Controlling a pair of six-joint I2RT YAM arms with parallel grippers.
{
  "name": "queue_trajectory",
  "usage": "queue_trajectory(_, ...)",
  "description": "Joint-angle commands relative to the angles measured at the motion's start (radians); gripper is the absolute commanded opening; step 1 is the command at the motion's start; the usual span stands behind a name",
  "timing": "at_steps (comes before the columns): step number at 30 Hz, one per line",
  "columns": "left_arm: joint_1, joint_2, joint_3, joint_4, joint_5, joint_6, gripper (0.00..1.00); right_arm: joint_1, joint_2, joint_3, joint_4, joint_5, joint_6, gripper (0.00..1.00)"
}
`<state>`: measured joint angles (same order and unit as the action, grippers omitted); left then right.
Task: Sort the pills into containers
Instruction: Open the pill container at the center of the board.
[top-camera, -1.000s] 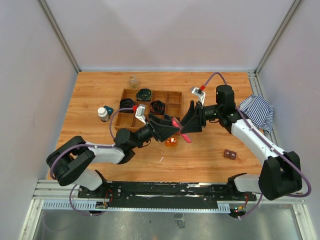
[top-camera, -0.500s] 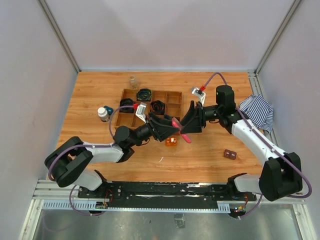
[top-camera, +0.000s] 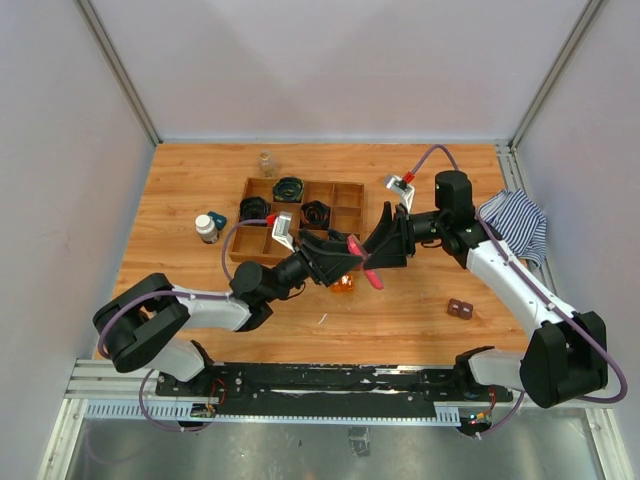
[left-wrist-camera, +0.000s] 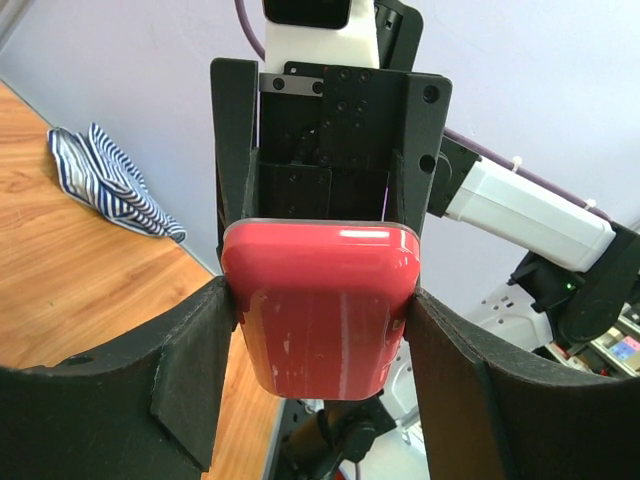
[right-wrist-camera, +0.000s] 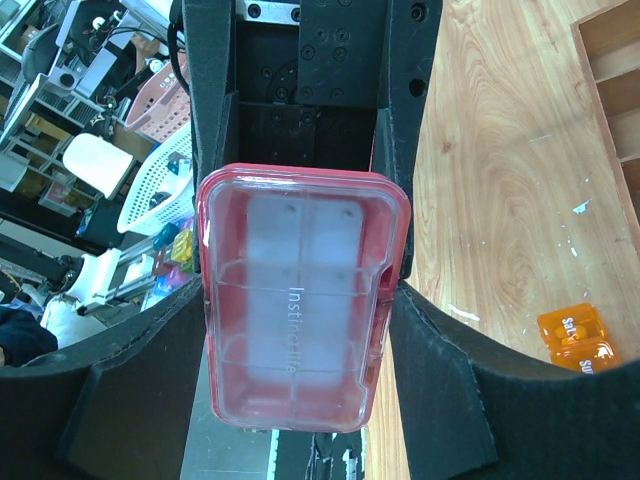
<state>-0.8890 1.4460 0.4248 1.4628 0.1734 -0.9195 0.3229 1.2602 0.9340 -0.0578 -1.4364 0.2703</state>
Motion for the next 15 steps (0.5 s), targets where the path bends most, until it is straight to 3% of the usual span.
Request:
queue_trajectory(1,-0.015,0.006,0.033,0.104,-0.09,0.01,0.61,0.02,-0.017,0.016,-0.025,-0.036,-0.026,0.01)
queue_trajectory(9,-0.031,0.011,0.045,0.093,-0.114,0.036,0.77,0.019,-0.015,0.017,-0.025,-0.03,-0.025,0.01)
queue_trajectory(15,-0.034,0.02,0.056,0.076,-0.114,0.043,0.76,0.019,-0.016,0.017,-0.025,-0.029,-0.025,0.01)
